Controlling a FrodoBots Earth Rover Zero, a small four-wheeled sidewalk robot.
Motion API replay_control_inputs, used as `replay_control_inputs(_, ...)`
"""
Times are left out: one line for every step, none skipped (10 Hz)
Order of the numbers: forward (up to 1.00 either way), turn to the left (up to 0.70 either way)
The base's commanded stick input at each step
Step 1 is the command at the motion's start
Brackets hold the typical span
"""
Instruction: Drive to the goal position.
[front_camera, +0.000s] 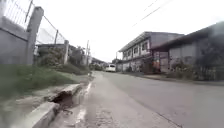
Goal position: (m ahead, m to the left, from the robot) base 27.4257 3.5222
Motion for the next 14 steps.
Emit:
replay_control_inputs(0.70,0.00)
replay_control_inputs(0.70,0.00)
replay_control_inputs(0.70,0.00)
replay_control_inputs(0.70,0.00)
replay_control_inputs(0.70,0.00)
replay_control_inputs(0.70,0.00)
replay_control_inputs(0.70,0.00)
replay_control_inputs(0.70,0.00)
replay_control_inputs(0.70,0.00)
replay_control_inputs(0.70,0.00)
replay_control_inputs(0.70,0.00)
replay_control_inputs(0.70,0.00)
replay_control_inputs(0.70,0.00)
replay_control_inputs(0.70,0.00)
